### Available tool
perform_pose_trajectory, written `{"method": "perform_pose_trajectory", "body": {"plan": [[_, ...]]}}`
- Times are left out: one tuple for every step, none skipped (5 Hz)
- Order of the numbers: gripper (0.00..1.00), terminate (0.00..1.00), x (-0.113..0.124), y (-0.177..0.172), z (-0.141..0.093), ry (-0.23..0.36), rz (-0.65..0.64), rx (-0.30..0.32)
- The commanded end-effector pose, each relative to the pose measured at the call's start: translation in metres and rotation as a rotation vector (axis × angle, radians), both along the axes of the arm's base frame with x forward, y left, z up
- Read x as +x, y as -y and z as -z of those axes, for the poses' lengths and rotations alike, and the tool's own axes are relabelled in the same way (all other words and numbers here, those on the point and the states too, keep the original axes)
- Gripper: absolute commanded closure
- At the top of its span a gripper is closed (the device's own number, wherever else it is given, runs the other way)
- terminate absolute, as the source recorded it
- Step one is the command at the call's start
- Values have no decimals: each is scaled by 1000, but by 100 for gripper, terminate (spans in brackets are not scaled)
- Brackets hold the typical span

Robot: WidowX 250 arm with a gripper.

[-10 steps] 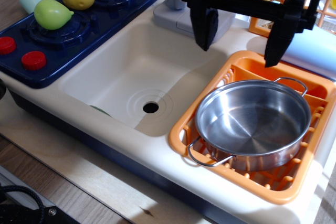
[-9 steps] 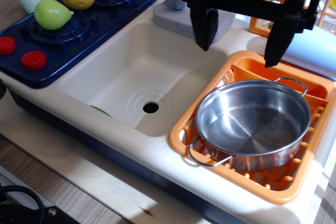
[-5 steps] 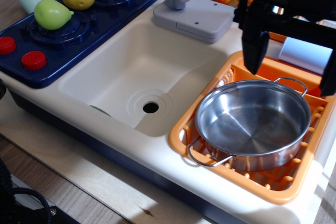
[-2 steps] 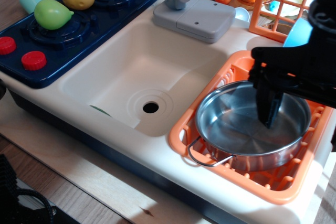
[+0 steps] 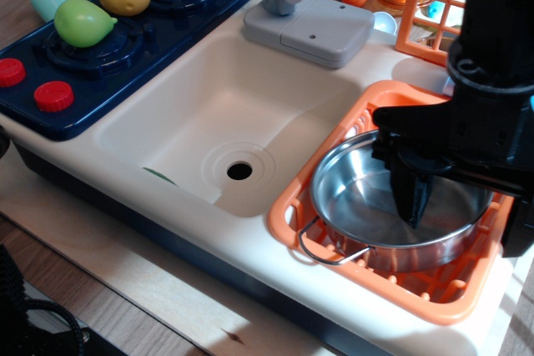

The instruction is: Put pan from drying rack into sink

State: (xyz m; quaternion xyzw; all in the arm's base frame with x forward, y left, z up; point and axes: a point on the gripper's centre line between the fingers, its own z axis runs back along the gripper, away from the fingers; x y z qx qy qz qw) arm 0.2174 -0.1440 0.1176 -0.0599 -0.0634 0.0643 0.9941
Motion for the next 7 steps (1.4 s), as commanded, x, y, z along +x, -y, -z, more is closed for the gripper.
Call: {"method": "perform_pose_trajectory", "body": {"plan": [[100, 0, 2, -4, -6, 50, 6, -45], [100, 0, 4, -5, -9, 41, 7, -44], [100, 0, 10, -3, -29, -12, 12, 27], [100, 0, 15, -10, -51, -44, 30, 159], [100, 0, 13, -43, -62, -52, 76, 215], [100, 0, 11, -77, -55, -2, 90, 166], [100, 0, 9, -95, -45, -12, 62, 168]]}}
